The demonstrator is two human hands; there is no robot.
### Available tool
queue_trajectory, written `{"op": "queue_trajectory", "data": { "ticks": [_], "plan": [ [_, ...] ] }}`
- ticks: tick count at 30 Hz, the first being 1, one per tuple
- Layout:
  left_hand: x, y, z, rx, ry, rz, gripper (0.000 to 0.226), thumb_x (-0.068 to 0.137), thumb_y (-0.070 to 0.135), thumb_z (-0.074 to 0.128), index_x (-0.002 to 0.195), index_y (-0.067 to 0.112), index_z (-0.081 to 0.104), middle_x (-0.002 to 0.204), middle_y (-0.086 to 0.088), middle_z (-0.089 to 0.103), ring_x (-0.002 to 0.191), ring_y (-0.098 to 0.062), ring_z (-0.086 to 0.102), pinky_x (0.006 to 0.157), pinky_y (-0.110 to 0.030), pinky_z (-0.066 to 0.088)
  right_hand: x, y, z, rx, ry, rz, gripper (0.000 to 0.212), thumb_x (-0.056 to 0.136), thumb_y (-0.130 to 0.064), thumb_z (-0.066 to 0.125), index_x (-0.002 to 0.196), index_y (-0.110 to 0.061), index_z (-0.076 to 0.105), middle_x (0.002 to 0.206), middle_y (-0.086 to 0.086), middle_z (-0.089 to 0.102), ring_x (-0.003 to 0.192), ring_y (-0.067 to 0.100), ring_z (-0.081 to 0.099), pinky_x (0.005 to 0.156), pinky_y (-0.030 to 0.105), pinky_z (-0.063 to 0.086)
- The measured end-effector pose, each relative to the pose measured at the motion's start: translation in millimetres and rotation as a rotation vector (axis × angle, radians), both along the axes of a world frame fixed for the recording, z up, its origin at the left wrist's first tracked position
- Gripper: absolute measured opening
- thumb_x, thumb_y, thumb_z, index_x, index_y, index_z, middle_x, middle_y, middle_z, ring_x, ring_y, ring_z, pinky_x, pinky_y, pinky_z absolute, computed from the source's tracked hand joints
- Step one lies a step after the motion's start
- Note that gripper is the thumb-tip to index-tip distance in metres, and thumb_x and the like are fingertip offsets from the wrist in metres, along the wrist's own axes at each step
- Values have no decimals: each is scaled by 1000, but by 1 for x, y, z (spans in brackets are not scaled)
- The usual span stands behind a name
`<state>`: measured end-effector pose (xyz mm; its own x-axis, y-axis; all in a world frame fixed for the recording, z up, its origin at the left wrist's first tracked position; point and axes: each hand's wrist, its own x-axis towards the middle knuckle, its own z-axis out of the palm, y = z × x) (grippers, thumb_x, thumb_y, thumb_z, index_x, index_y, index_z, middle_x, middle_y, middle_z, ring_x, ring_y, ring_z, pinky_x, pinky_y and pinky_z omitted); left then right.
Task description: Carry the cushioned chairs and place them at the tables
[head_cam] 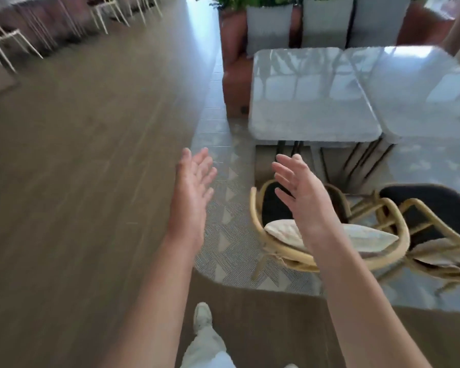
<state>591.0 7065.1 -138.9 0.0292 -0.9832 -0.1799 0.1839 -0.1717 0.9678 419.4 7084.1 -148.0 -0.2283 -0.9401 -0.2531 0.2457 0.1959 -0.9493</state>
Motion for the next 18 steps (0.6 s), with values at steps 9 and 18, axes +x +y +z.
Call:
{"op": "queue_trajectory", "data": {
  "ticks": [9,18],
  "plan": [
    [187,-71,6,-56,-24,202,74,87,72,26,145,34,51,151,10,51,131,-2,53,117,-38,32,188,-109,10,-50,-2,219,32,105,-39,40,125,-27,60,134,-4,62,130,14,53,112,36,40],
    [335,-127,23,-80,-6,375,67,93,70,25,141,35,55,148,12,54,129,0,55,118,-40,33,338,-193,29,-127,-10,388,29,105,-38,41,120,-28,65,130,-5,65,127,12,56,109,36,43]
  ]
}}
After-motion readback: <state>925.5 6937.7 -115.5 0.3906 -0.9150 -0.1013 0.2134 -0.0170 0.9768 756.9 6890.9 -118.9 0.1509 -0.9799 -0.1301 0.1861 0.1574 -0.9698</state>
